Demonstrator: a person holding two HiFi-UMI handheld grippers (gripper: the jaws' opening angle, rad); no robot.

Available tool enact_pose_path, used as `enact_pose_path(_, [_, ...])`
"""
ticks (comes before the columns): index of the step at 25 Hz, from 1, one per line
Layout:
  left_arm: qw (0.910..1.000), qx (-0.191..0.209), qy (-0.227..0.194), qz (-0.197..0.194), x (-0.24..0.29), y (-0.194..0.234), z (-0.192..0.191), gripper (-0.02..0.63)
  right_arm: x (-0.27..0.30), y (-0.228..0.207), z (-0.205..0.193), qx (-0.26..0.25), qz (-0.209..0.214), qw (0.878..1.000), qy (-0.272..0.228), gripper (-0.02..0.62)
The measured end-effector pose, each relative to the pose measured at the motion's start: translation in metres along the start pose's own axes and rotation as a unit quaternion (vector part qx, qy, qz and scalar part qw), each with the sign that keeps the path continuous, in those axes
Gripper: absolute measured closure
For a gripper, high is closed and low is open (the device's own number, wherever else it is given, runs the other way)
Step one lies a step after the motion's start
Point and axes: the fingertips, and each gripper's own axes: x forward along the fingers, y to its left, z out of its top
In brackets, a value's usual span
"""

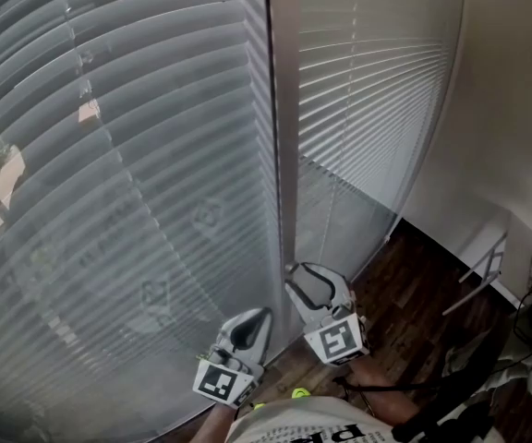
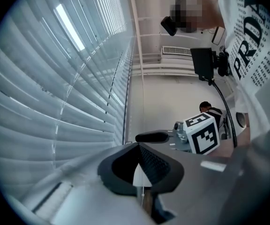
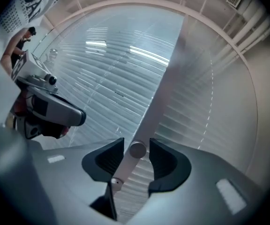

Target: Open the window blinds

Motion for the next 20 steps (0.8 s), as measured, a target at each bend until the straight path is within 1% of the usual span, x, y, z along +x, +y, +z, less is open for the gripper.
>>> enact_pose_path(4, [1.0, -0.002, -0.006, 0.004, 0.003, -0.001, 0.006, 0.614, 0.006, -0.001, 0.0, -0.021, 0.012, 1.0, 0.007, 0.431])
enact_pose_path(7, [0.9999, -0.003, -0.002, 0.012, 0.004, 0.0, 0.0, 0.614, 0.011, 0.005, -0.006, -0.045, 0.027, 0.999, 0.013, 0.431])
enact_pose_path(11, [0.9998, -0.003, 0.002, 0.019, 0.005, 0.0, -0.004, 0.614, 0.018, 0.005, -0.011, -0.066, 0.03, 0.997, 0.019, 0.442])
enact_pose_path(14, [0.9997, -0.002, 0.003, 0.025, 0.006, 0.001, -0.005, 0.614, 0.02, 0.002, -0.014, -0.067, 0.03, 0.997, 0.021, 0.471])
enact_pose_path(20, [0.9993, 0.0, 0.006, 0.038, 0.006, 0.005, -0.009, 0.614, 0.022, 0.002, -0.015, -0.064, 0.035, 0.997, 0.009, 0.472])
